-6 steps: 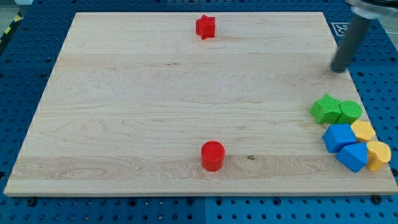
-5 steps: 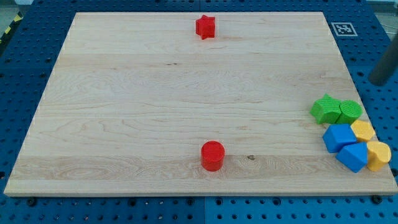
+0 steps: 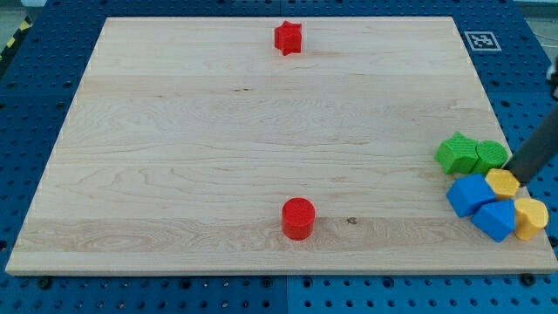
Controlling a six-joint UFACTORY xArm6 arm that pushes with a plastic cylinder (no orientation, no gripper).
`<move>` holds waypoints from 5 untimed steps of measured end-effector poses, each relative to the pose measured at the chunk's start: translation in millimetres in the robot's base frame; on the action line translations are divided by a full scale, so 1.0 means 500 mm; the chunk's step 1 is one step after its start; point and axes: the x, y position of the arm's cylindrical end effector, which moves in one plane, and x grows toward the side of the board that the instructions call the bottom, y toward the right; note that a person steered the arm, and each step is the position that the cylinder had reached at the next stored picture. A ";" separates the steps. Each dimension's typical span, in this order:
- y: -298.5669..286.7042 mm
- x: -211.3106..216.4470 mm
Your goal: Move the green blocks slightly up
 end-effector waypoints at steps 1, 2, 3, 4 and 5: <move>-0.040 -0.004; -0.050 -0.033; -0.051 -0.057; -0.041 -0.068; -0.041 -0.101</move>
